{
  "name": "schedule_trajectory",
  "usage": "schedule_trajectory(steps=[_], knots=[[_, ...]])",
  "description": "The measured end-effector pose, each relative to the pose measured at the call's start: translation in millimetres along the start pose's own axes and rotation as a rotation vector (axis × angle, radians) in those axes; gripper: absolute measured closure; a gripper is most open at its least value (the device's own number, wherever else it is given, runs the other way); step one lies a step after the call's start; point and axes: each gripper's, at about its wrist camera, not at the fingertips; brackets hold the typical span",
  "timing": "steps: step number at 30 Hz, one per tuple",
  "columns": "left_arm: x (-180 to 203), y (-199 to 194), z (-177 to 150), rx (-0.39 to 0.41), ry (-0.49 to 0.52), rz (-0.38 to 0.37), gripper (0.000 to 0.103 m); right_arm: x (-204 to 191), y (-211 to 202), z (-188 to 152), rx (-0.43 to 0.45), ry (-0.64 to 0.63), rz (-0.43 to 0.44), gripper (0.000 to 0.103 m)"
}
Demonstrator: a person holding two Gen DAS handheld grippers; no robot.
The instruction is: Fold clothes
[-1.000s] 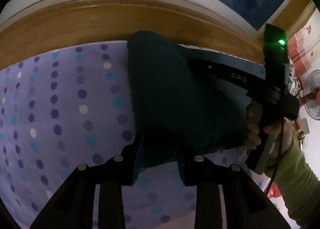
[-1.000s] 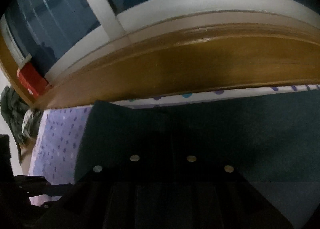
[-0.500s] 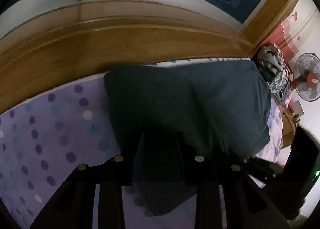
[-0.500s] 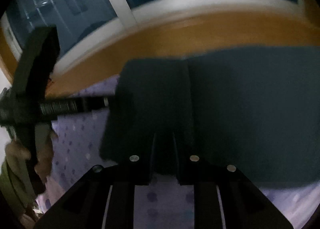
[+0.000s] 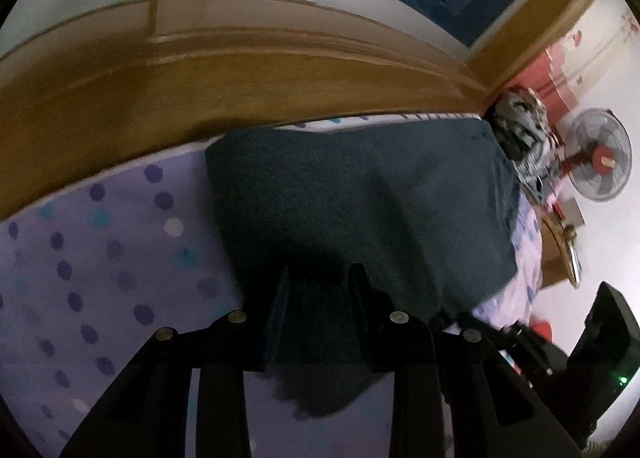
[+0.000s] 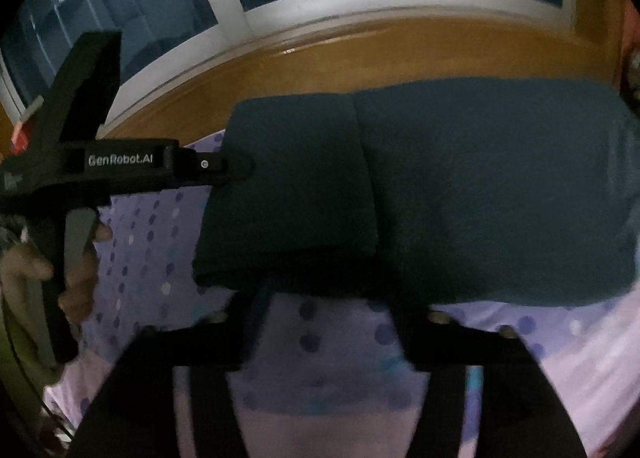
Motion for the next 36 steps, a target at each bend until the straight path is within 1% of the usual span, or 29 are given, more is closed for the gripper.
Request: schedule_trajectory(steps=[2, 3, 5, 6, 8, 10, 11, 14, 17, 19, 22, 24, 25, 26, 27, 28, 29, 30, 31, 32, 36], knots=[[0, -13, 5, -0.001, 0.020, -0.003, 0.072, -4, -14, 2, 0.030, -0.024, -0.019, 0.034], [-3, -18, 7, 0.008, 0.015, -0.004, 0.071, -10, -19, 3, 0.041, -0.033, -0.013, 0.034], [-11, -29, 13, 0.029, 0.003, -0.004, 0.055, -22, -29, 6, 0.062, -0.050, -0.002, 0.034], [-17, -31, 15, 0.038, -0.018, -0.003, 0.055, -31, -29, 6, 0.070, -0.068, 0.005, 0.034], [-31, -32, 18, 0.048, -0.064, -0.010, 0.055, -51, -28, 5, 0.094, -0.119, 0.002, 0.034], [-43, -27, 21, 0.052, -0.103, -0.049, 0.055, -84, -21, -3, 0.136, -0.238, -0.064, 0.034], [-48, -24, 22, 0.051, -0.117, -0.062, 0.055, -97, -17, -6, 0.157, -0.286, -0.083, 0.034], [-53, -11, 23, 0.032, -0.128, -0.086, 0.055, -120, -9, -15, 0.207, -0.375, -0.141, 0.034], [-52, 3, 21, -0.005, -0.122, -0.112, 0.055, -131, 5, -15, 0.216, -0.420, -0.202, 0.034], [-51, 12, 19, -0.028, -0.117, -0.116, 0.055, -131, 18, -13, 0.191, -0.413, -0.229, 0.034], [-51, 20, 19, -0.028, -0.113, -0.124, 0.053, -128, 29, -15, 0.173, -0.413, -0.269, 0.034], [-52, 23, 19, -0.019, -0.124, -0.141, 0.053, -129, 29, -15, 0.182, -0.419, -0.288, 0.035], [-53, 24, 20, -0.014, -0.130, -0.150, 0.053, -129, 29, -15, 0.183, -0.418, -0.296, 0.037], [-53, 25, 21, -0.010, -0.137, -0.152, 0.054, -127, 30, -15, 0.184, -0.410, -0.312, 0.049], [-53, 26, 21, -0.001, -0.139, -0.151, 0.057, -124, 29, -13, 0.185, -0.398, -0.329, 0.055], [-53, 26, 22, -0.004, -0.132, -0.151, 0.064, -120, 28, -12, 0.184, -0.385, -0.314, 0.056], [-50, 24, 22, 0.001, -0.125, -0.147, 0.069, -116, 26, -10, 0.182, -0.371, -0.298, 0.061], [-47, 23, 23, 0.007, -0.119, -0.141, 0.070, -112, 23, -8, 0.179, -0.360, -0.279, 0.065], [-44, 21, 23, 0.013, -0.113, -0.136, 0.071, -108, 21, -7, 0.175, -0.353, -0.261, 0.067], [-41, 18, 24, 0.020, -0.118, -0.143, 0.072, -104, 17, -5, 0.172, -0.343, -0.233, 0.071], [-23, 6, 33, 0.057, -0.123, -0.185, 0.072, -74, -4, 9, 0.177, -0.273, -0.133, 0.075]])
Point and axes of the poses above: each gripper's, at about its wrist camera, not at the fingertips, and y roughly the way its jaws point, x to its right, z to its top, and after that the axes turned 12 degrees about -z, right-handed
